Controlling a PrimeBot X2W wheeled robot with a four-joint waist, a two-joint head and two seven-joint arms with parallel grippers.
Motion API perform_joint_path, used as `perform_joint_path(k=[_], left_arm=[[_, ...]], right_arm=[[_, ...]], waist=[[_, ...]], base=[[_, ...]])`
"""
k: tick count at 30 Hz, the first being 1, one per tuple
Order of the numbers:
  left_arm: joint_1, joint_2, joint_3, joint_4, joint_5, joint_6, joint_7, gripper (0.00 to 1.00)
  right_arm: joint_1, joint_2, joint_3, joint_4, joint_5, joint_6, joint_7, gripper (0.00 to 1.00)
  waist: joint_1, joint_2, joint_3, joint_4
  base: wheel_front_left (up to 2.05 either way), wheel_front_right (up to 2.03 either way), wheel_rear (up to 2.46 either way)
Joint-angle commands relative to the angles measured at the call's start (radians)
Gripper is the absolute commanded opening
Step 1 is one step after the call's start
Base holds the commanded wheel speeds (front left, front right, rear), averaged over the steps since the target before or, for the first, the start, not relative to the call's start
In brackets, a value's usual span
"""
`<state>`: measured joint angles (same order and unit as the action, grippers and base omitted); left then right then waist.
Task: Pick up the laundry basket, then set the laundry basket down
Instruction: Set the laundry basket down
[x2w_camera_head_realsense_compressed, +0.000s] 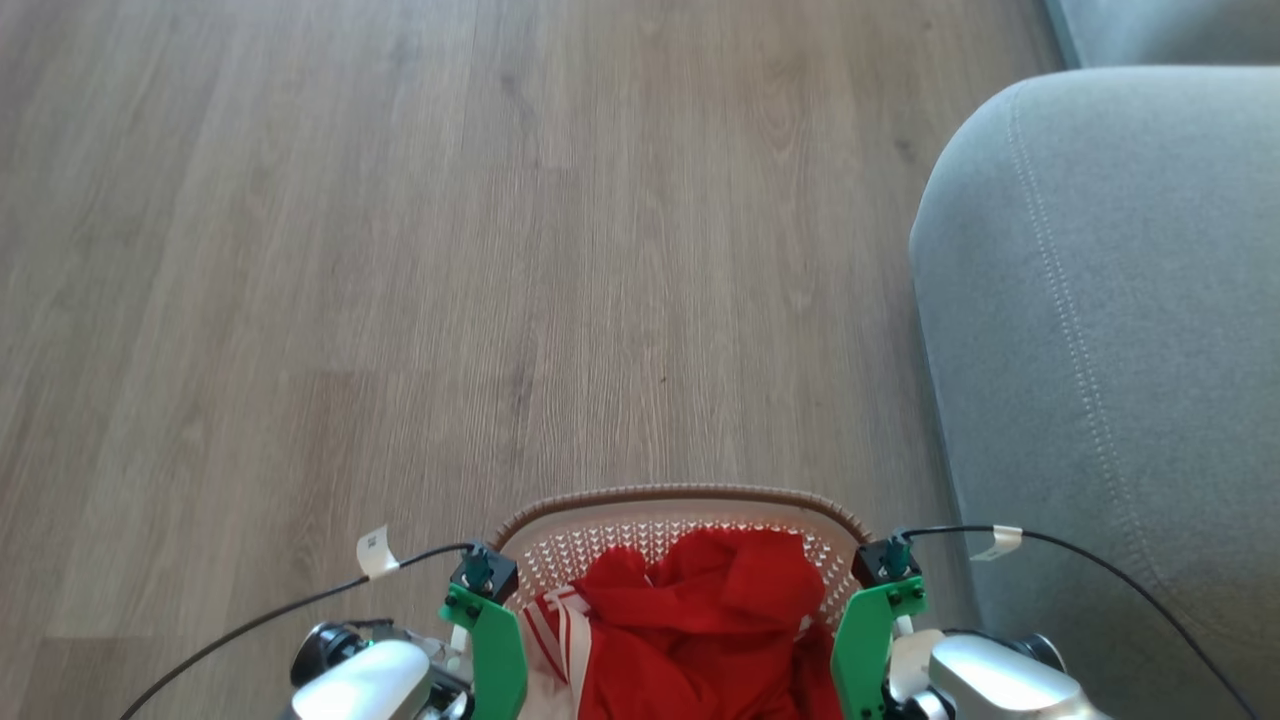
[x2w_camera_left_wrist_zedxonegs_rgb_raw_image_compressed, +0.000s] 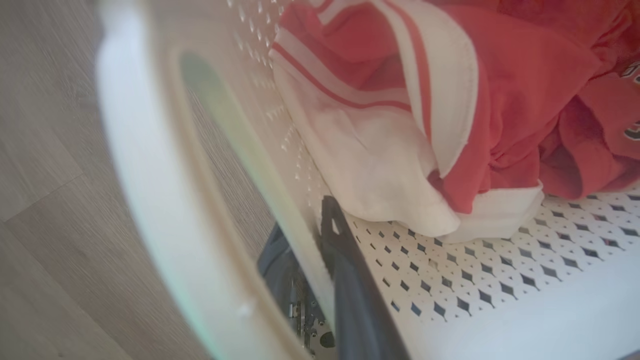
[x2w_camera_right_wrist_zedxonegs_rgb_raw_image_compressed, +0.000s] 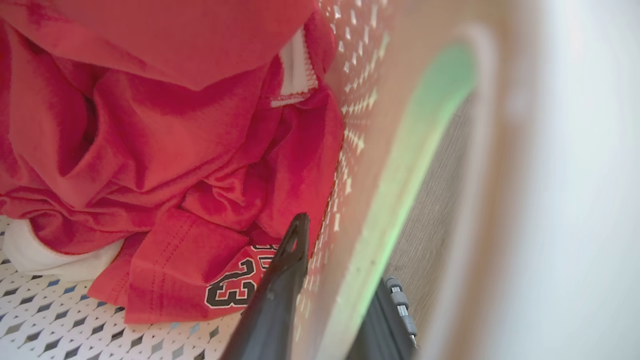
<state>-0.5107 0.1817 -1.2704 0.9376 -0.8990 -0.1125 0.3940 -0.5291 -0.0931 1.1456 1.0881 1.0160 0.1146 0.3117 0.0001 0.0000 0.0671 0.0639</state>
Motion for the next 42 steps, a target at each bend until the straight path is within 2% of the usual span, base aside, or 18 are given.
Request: perform_joint_path(k=[1, 13, 20, 27, 36, 42], left_arm=[[-0.038, -0.023, -0.01, -0.026, 0.024, -0.018, -0.012, 0.0], [-0.164, -0.091, -0.008, 0.078, 0.061, -0.015, -0.102, 0.0], [-0.264, -0.123, -0.007, 0.137, 0.095, 0.005, -0.16, 0.0], [-0.346, -0.131, -0.007, 0.139, 0.094, 0.009, -0.188, 0.0], [-0.42, -0.131, -0.007, 0.114, 0.089, 0.056, -0.237, 0.0], [-0.446, -0.131, -0.008, 0.105, 0.092, 0.068, -0.244, 0.0]], right_arm=[[-0.066, 0.016, 0.016, -0.042, -0.019, 0.016, -0.029, 0.0], [-0.149, -0.028, -0.003, -0.056, -0.051, 0.016, -0.119, 0.0], [-0.221, -0.056, -0.022, -0.046, -0.069, 0.016, -0.184, 0.0], [-0.303, -0.064, -0.045, -0.029, -0.082, 0.016, -0.257, 0.0], [-0.374, -0.072, -0.087, 0.0, -0.052, 0.016, -0.336, 0.0], [-0.403, -0.058, -0.083, 0.026, -0.049, 0.016, -0.355, 0.0]], waist=[[-0.0001, 0.0, 0.026, 0.001], [-0.0001, 0.0, 0.254, 0.0], [-0.0001, 0.0, 0.412, 0.006], [-0.0001, 0.0, 0.554, 0.005], [-0.0001, 0.0, 0.691, 0.01], [-0.0001, 0.0, 0.756, 0.013]], base=[[0.0, 0.0, 0.0], [0.0, 0.0, 0.0], [0.0, 0.0, 0.0], [0.0, 0.0, 0.0], [0.0, 0.0, 0.0], [0.0, 0.0, 0.0]])
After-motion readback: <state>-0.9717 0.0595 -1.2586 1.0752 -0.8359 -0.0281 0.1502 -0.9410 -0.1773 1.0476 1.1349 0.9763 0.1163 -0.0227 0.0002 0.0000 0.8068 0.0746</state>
